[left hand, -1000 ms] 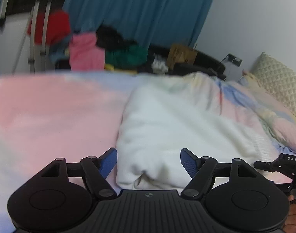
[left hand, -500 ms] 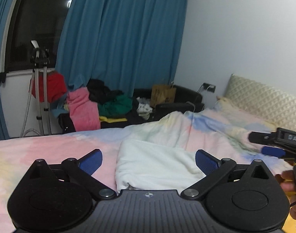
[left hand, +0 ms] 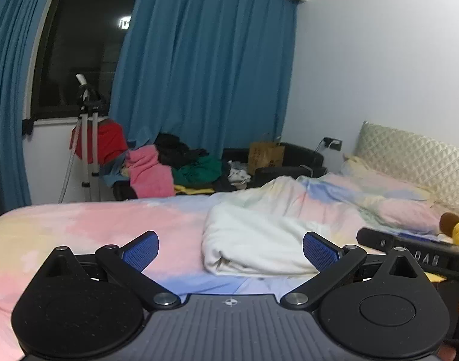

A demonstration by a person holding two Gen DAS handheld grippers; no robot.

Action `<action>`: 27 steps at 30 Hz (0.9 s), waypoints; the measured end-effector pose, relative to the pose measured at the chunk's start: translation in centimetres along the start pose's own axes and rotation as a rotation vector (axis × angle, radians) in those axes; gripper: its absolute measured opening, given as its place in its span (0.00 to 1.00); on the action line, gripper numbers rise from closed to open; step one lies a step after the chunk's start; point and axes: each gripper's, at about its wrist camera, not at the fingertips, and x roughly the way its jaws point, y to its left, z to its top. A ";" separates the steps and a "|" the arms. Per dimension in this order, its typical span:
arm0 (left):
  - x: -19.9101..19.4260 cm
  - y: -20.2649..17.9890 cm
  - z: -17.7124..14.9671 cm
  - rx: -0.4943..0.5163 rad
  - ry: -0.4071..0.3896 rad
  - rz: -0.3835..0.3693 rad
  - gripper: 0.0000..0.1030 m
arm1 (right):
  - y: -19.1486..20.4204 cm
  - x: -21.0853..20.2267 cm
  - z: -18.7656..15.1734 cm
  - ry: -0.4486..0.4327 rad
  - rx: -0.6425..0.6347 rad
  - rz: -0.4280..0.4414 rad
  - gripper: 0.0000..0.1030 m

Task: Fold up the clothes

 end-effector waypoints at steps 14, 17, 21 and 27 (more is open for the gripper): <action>2.8 1.1 -3.9 -0.014 0.033 0.016 1.00 | 1.0 2.4 -5.4 0.064 -0.069 -0.129 0.87; 3.1 0.9 -4.2 -0.007 0.032 0.017 1.00 | 1.0 2.6 -5.6 0.068 -0.070 -0.145 0.87; 3.5 1.1 -4.5 -0.010 0.047 0.014 1.00 | 1.0 2.8 -5.8 0.072 -0.072 -0.166 0.87; 3.9 1.3 -4.8 -0.003 0.060 0.029 1.00 | 1.0 2.7 -5.9 0.073 -0.071 -0.178 0.87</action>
